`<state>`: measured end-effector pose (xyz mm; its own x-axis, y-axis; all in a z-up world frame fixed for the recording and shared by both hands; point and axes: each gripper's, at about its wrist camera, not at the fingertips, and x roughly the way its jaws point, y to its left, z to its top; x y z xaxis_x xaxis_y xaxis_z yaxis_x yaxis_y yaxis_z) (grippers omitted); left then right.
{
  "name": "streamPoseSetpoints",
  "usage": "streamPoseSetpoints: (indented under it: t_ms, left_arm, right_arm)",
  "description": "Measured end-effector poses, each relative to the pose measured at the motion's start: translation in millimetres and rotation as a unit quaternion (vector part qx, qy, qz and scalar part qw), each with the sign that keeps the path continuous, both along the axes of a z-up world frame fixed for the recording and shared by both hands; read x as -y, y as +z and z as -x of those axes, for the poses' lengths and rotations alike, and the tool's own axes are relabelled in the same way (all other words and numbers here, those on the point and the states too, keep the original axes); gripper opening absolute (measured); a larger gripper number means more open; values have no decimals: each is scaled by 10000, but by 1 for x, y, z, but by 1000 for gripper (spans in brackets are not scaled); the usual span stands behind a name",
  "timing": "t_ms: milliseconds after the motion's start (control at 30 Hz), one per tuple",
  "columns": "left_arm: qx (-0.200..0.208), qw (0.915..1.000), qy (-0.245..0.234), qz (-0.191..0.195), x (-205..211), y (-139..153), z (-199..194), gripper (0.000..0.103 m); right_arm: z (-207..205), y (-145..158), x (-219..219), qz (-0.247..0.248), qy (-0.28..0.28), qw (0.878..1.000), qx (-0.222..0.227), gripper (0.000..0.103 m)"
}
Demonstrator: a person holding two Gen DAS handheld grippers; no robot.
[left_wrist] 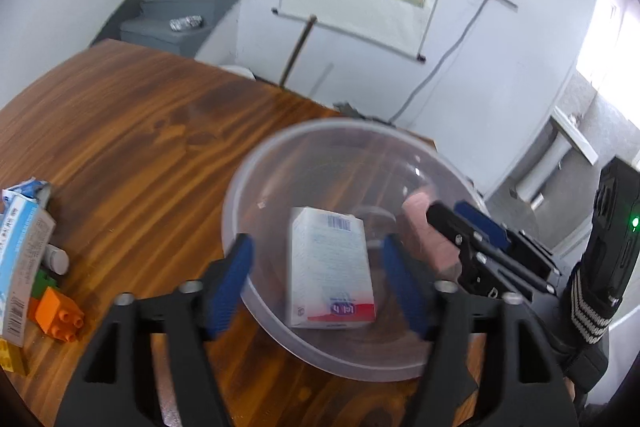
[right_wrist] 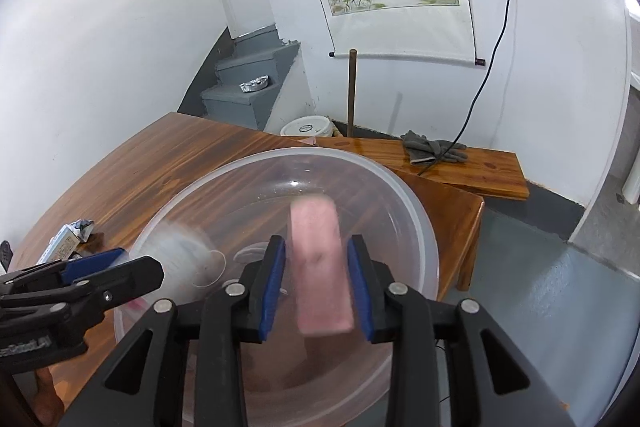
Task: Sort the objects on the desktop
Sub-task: 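Open both tools to release the roller and box into the bowl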
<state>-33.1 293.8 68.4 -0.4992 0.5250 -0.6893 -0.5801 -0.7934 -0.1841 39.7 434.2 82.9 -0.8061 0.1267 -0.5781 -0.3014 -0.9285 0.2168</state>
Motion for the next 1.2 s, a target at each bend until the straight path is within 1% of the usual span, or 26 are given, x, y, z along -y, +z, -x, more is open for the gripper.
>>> streamPoseSetpoints:
  t_ms: [100, 233, 367, 500, 700, 933, 1067, 1200]
  left_arm:
    - [-149, 9998, 55, -80, 6, 7, -3, 77]
    - [-241, 9995, 201, -30, 9, 11, -3, 77]
    - [-194, 9994, 286, 0, 12, 12, 0, 77]
    - [-243, 9989, 395, 84, 15, 13, 4, 77]
    - [-200, 9981, 572, 79, 28, 16, 8, 78]
    - [-386, 9957, 801, 253, 52, 21, 10, 78]
    - [-339, 9942, 984, 257, 74, 21, 15, 78]
    - [-241, 9923, 1195, 237, 99, 21, 22, 78]
  right_arm:
    - [-3, 3, 3, -53, -50, 10000, -48, 48]
    - [-5, 4, 6, -42, -40, 10000, -56, 48]
    - [-8, 6, 12, -75, 10, 10000, -63, 48]
    - [-10, 8, 17, -73, 58, 9999, -69, 48]
    - [-11, 13, 27, -69, 199, 9997, -121, 48]
    - [-12, 19, 49, -68, 475, 9987, -190, 55]
    - [-14, 23, 63, -90, 627, 9977, -240, 58]
    - [-12, 26, 80, -77, 863, 9959, -260, 60]
